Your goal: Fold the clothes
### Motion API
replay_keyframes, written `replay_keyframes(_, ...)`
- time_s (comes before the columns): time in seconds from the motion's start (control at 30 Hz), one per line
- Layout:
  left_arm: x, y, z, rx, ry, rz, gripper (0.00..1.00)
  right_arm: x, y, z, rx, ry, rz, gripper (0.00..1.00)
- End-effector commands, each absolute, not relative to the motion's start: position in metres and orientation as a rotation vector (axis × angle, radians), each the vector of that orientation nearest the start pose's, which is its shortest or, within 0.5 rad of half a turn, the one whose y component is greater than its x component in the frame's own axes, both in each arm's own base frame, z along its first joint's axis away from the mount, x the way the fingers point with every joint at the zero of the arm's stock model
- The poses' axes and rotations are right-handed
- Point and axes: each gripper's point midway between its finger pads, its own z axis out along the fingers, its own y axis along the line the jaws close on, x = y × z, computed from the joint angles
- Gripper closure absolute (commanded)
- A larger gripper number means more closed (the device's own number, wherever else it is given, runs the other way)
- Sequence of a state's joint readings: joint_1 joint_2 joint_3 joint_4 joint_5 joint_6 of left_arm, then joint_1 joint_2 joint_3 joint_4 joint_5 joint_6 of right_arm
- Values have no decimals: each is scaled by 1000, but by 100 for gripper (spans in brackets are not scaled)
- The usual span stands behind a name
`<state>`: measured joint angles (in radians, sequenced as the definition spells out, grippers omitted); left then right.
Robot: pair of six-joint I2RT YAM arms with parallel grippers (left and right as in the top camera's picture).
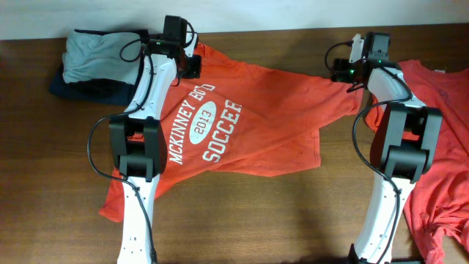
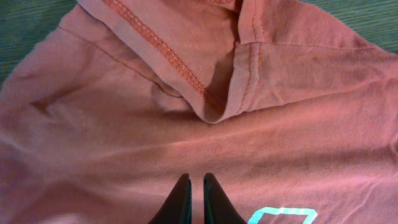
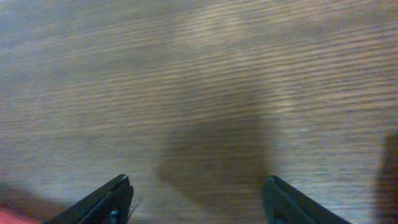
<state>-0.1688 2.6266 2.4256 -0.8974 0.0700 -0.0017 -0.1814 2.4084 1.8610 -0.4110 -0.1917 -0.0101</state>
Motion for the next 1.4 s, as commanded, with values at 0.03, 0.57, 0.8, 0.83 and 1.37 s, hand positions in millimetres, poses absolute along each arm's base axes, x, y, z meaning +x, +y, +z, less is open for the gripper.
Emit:
replay_keyframes(0.03, 605, -109, 36, 220, 2659, -139, 91, 616, -58, 101, 61, 2385, 278, 25)
replay_keyframes(0.57, 527, -83, 265, 116, 2491, -82, 92, 473, -37, 234, 192, 2725, 338, 24)
replay_keyframes(0.8, 472, -71, 304, 81, 2529, -63, 88, 417, -23, 228, 278, 2930, 396, 39)
replay_keyframes(0.83, 467, -69, 302, 80, 2549, -54, 87, 412, -17, 226, 288, 2947, 405, 39)
replay_keyframes(1.37, 476, -20, 298, -93, 2544, 82, 37, 294, 30, 114, 458, 3190, 266, 49)
